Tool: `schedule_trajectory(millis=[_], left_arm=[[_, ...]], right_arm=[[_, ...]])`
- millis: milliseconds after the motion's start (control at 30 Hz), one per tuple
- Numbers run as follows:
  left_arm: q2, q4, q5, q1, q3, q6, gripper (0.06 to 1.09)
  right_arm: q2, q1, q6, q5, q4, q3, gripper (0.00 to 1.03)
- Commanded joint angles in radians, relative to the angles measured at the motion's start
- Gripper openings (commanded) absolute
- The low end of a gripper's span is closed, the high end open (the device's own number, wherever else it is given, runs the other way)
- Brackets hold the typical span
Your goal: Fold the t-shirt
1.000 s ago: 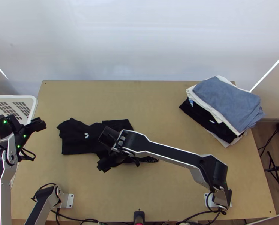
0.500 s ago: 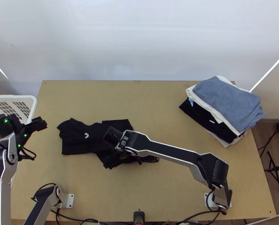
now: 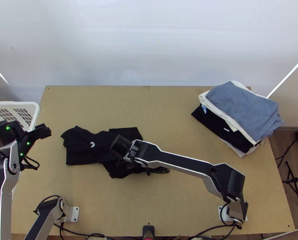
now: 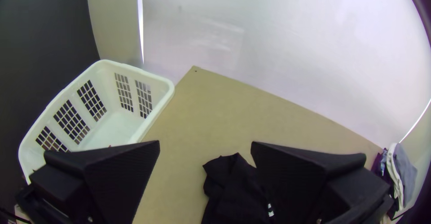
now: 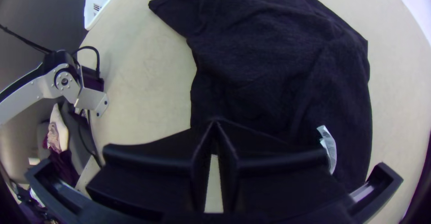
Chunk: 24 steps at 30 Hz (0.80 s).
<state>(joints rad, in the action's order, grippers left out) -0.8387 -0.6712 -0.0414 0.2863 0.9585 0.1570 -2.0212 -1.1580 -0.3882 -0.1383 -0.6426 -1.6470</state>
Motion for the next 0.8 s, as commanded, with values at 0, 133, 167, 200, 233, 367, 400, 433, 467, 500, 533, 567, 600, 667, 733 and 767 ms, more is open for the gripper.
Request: schedule_trajectory(millis=[0,133,167,200,233,367,400,433,467,500,533,567,600,667,733,767], left_arm=[[-0.016,0.007,0.002,-0.013,0.008,0.01,1.04],[-0.023,0.009,0.0,-0.015,0.014,0.01,1.04],[-0.023,0.009,-0.002,-0.013,0.016,0.009,1.04],[-0.023,0.009,-0.002,-0.013,0.017,0.009,1.04],[-0.023,0.009,-0.002,-0.013,0.019,0.006,1.04],[-0.031,0.013,0.0,-0.009,0.017,0.004,1.04],[-0.033,0.018,0.0,-0.01,0.016,0.004,1.04],[-0.034,0.022,0.0,-0.012,0.014,0.004,1.04],[-0.039,0.025,0.0,-0.013,0.014,0.006,1.04],[-0.043,0.027,0.0,-0.018,0.016,0.009,1.04],[-0.046,0.028,0.002,-0.022,0.017,0.012,1.04],[-0.051,0.033,0.002,-0.027,0.017,0.015,1.05],[-0.053,0.036,0.002,-0.036,0.019,0.018,1.04],[-0.057,0.045,0.0,-0.049,0.02,0.021,1.04],[-0.063,0.047,0.0,-0.059,0.026,0.021,1.04],[-0.066,0.047,0.0,-0.064,0.031,0.021,1.04]], right_arm=[[-0.008,0.009,-0.001,0.002,0.017,0.016,0.03],[0.047,0.026,0.0,0.003,0.017,0.033,0.03],[0.073,0.04,0.002,0.006,0.017,0.036,0.03],[0.099,0.057,0.0,0.011,0.015,0.036,0.03],[0.127,0.081,0.0,0.011,0.014,0.036,0.03],[0.24,0.199,-0.001,0.009,-0.015,0.039,0.03],[0.263,0.231,-0.001,0.011,-0.026,0.046,0.03],[0.289,0.265,0.0,0.011,-0.029,0.059,0.03],[0.314,0.3,0.002,0.011,-0.031,0.078,0.03],[0.335,0.334,0.003,0.011,-0.032,0.099,0.03],[0.354,0.371,0.006,0.011,-0.032,0.125,0.03],[0.369,0.403,0.009,0.011,-0.032,0.153,0.03],[0.383,0.437,0.017,0.011,-0.032,0.181,0.03],[0.411,0.495,0.031,0.011,-0.031,0.24,0.03],[0.427,0.547,0.04,0.011,-0.031,0.294,0.03],[0.434,0.567,0.04,0.011,-0.031,0.319,0.03]])
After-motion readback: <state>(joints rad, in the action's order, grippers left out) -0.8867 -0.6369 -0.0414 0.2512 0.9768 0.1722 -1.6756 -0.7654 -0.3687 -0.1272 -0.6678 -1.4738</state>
